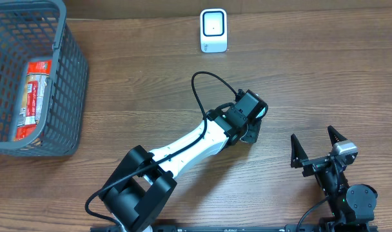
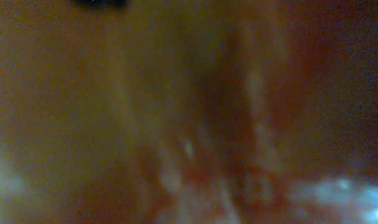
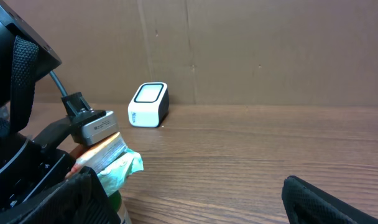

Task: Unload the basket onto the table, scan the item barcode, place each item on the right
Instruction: 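Lift the held packs out of the basket and carry them rightward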

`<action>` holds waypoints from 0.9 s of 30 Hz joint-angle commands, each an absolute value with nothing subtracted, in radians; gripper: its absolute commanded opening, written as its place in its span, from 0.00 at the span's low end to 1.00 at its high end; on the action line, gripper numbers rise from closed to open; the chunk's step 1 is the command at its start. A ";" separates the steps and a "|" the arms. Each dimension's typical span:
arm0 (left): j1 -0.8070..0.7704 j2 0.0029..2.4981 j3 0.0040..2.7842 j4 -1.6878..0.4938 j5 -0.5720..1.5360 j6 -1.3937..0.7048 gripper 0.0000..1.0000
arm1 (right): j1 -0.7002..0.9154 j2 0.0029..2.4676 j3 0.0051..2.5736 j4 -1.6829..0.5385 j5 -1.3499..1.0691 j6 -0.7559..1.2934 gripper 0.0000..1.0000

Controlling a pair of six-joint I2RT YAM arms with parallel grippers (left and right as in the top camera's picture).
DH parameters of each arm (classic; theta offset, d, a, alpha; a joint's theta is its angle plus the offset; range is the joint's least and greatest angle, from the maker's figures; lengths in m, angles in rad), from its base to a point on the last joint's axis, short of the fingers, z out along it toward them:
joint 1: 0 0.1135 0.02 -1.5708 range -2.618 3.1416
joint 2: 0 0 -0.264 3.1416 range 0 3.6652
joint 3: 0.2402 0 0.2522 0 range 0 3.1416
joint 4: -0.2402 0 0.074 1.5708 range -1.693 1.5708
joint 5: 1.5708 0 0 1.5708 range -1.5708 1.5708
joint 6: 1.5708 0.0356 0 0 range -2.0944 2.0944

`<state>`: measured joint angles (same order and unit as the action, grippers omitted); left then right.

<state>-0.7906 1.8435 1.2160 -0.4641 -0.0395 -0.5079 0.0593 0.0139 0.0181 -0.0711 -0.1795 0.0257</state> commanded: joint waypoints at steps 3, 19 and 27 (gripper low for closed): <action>-0.793 1.875 1.223 -0.467 -0.033 -0.564 0.69 | 0.055 0.003 0.008 -0.066 -0.181 0.022 1.00; -0.792 1.682 1.266 -0.500 -0.050 -0.516 1.00 | 0.055 0.003 0.008 -0.066 -0.181 0.022 1.00; -0.793 1.622 1.265 -0.502 -0.062 -0.405 0.83 | 0.055 0.003 0.008 -0.066 -0.181 0.022 1.00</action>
